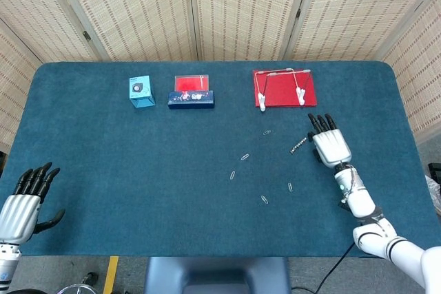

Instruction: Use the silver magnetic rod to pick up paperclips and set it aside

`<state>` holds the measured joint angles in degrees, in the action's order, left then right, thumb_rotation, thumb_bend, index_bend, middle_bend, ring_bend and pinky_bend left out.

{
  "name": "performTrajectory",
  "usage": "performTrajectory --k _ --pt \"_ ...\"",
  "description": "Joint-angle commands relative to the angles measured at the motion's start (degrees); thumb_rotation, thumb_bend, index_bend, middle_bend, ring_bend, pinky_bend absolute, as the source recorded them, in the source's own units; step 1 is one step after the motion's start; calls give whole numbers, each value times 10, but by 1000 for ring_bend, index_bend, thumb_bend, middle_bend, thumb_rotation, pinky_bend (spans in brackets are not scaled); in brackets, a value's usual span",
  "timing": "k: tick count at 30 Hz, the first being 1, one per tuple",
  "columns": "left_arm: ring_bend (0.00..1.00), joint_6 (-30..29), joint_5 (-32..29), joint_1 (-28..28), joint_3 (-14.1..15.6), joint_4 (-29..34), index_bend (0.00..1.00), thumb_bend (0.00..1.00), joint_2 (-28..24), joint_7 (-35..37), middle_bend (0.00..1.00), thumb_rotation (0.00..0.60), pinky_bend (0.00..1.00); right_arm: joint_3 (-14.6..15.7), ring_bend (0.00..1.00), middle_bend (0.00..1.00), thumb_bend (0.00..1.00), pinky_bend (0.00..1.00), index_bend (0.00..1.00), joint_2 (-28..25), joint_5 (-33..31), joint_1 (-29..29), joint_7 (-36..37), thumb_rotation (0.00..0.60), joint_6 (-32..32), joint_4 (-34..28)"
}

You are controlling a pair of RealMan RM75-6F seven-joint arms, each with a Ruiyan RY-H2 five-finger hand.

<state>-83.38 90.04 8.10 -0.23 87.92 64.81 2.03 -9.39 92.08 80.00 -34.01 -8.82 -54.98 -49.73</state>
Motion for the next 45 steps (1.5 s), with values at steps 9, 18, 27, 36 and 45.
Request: performTrajectory --k 9,18,27,36,45 --pt "0 0 23 6 9 -14 0 336 -3 32 0 600 0 0 0 0 408 0 426 74 -2 -27 16 600 -3 116" --pt "0 -4 21 5 9 -19 0 338 -4 44 0 600 0 5 0 0 407 0 426 125 -2 -53 24 600 25 188" --pt "0 -5 19 4 9 -19 0 339 -5 49 0 600 0 6 0 0 408 0 426 154 -6 -67 43 600 50 239" --pt "0 0 15 5 8 -18 0 339 -4 44 0 600 0 9 0 0 408 0 433 163 -5 -71 69 600 63 268" --pt "0 1 13 6 7 -20 0 339 -4 46 0 600 0 14 0 0 407 0 491 176 -1 -77 88 600 70 293"
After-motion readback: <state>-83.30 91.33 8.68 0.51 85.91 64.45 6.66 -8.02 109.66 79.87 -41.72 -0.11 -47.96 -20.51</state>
